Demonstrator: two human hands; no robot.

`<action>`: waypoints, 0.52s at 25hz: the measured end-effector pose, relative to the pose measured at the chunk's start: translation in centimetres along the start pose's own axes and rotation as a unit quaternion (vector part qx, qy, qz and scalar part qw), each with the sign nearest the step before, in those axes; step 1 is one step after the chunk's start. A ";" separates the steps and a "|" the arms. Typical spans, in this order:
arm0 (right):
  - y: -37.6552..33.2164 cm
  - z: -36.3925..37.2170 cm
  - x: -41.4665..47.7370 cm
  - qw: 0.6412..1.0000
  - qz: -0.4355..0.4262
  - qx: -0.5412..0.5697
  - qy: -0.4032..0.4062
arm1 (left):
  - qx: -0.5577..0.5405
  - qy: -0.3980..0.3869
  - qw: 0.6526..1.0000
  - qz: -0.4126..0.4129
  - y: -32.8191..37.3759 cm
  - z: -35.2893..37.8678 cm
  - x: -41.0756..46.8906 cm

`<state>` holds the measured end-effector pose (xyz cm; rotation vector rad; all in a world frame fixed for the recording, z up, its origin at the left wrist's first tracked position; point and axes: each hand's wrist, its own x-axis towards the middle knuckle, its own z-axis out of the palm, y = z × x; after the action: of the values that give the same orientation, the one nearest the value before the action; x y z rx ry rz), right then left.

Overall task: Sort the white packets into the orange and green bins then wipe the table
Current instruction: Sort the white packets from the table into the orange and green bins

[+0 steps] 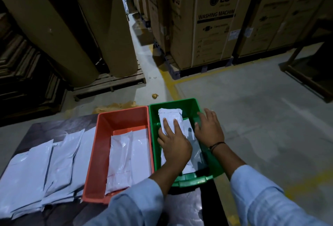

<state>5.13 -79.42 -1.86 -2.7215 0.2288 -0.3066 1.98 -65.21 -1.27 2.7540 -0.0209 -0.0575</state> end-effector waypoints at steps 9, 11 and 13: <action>1.5 1.1 -1.8 0.995 -0.001 -0.029 -0.094 | 0.095 -0.074 0.992 0.019 -3.3 4.9 1.4; 1.7 1.3 -1.8 0.995 -0.004 -0.029 -0.094 | 0.115 -0.111 0.985 0.059 -4.5 5.5 2.0; 1.8 1.3 -1.7 0.995 -0.003 -0.027 -0.096 | 0.125 -0.148 0.978 0.080 -5.4 6.0 2.1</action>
<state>3.57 -80.21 -4.02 -2.7815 0.1783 -0.0397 3.88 -62.51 -8.89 2.9551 -0.3522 -0.4493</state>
